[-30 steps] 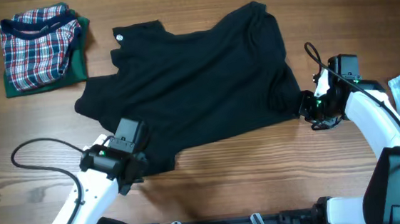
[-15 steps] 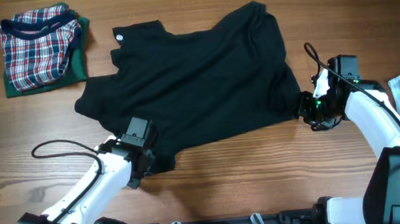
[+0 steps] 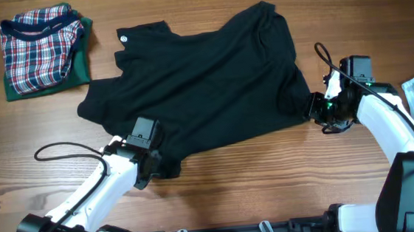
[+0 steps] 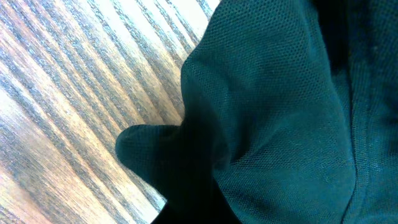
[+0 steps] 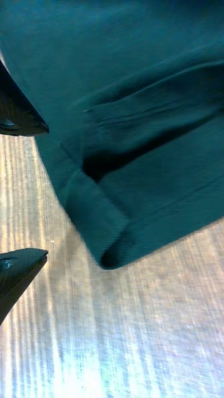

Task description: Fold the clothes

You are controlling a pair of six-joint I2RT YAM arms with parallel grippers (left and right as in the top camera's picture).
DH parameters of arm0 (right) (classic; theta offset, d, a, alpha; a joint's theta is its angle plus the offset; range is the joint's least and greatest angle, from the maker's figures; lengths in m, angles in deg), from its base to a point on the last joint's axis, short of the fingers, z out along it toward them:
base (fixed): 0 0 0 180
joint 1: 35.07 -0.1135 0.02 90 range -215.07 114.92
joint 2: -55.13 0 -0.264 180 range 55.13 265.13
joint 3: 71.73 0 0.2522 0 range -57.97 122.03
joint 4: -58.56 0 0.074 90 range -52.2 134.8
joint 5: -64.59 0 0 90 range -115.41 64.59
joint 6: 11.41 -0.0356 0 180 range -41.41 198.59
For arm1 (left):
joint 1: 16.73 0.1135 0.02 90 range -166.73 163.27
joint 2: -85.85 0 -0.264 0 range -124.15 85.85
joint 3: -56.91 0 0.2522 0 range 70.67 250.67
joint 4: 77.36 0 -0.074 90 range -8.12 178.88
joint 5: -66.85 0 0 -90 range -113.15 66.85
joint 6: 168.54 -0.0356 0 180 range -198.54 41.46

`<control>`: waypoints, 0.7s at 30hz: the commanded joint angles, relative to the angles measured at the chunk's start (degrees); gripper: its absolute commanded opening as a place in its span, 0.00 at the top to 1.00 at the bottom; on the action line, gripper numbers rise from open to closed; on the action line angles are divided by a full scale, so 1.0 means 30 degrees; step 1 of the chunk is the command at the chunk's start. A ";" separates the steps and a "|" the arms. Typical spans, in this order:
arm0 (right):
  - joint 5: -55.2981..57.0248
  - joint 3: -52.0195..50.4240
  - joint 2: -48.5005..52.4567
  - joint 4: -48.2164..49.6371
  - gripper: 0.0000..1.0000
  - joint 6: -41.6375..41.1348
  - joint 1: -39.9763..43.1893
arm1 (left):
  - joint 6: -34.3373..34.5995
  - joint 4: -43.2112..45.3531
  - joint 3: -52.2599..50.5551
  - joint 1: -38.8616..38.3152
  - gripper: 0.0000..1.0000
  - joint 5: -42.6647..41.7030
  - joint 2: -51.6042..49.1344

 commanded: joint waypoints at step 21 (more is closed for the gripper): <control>0.5071 -0.0015 0.4801 0.3606 0.42 0.0189 -0.2616 | 0.0175 0.0794 -0.0794 0.0095 0.92 0.0131 -0.0794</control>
